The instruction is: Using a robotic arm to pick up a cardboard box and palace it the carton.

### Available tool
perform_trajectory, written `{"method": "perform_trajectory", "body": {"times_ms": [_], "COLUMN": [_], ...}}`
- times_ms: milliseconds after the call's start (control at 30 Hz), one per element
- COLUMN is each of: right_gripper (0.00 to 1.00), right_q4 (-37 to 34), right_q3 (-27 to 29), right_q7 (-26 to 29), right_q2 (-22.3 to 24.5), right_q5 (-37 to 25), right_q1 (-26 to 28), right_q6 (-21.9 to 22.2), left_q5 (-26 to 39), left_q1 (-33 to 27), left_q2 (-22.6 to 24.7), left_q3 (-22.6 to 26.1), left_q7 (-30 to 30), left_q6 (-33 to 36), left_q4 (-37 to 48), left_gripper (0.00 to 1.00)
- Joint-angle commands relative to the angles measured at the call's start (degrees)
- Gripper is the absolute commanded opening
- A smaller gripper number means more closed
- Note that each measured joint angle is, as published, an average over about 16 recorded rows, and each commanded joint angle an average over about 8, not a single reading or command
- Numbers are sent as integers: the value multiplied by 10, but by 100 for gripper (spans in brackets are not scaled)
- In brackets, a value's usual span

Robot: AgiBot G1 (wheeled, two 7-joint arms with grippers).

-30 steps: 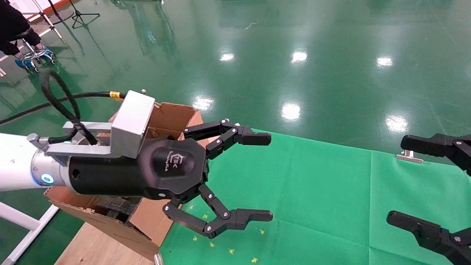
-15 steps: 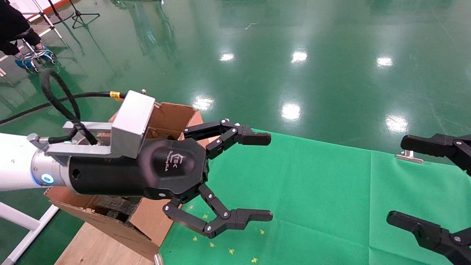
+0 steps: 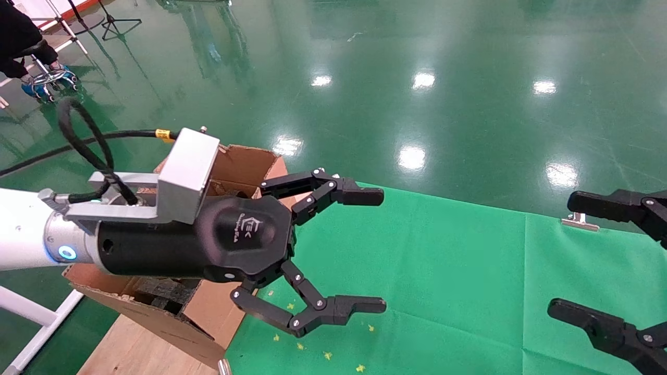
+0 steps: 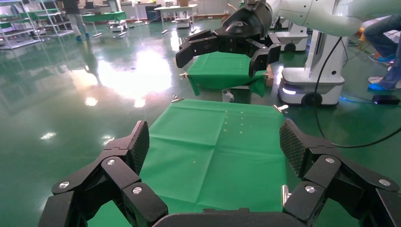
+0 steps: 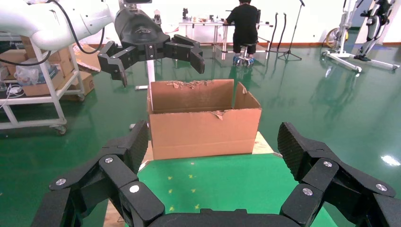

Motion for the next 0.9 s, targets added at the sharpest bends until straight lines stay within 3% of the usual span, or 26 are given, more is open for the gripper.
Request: {"method": "perform_trajectory", "body": {"times_ms": [33,900], "right_gripper": [100,100], "right_q4": [0,0], "right_q3": [0,0], "right_q7": [0,0], "right_q2": [0,0], "right_q5": [0,0], "right_q1": [0,0], "right_q6": [0,0], "left_q5": [0,0], "left_q1": [0,0], "left_q2": [0,0], "left_q3": [0,0], "left_q7": [0,0], "left_q6": [0,0], "left_q4": [0,0], "left_gripper": [100,100]}}
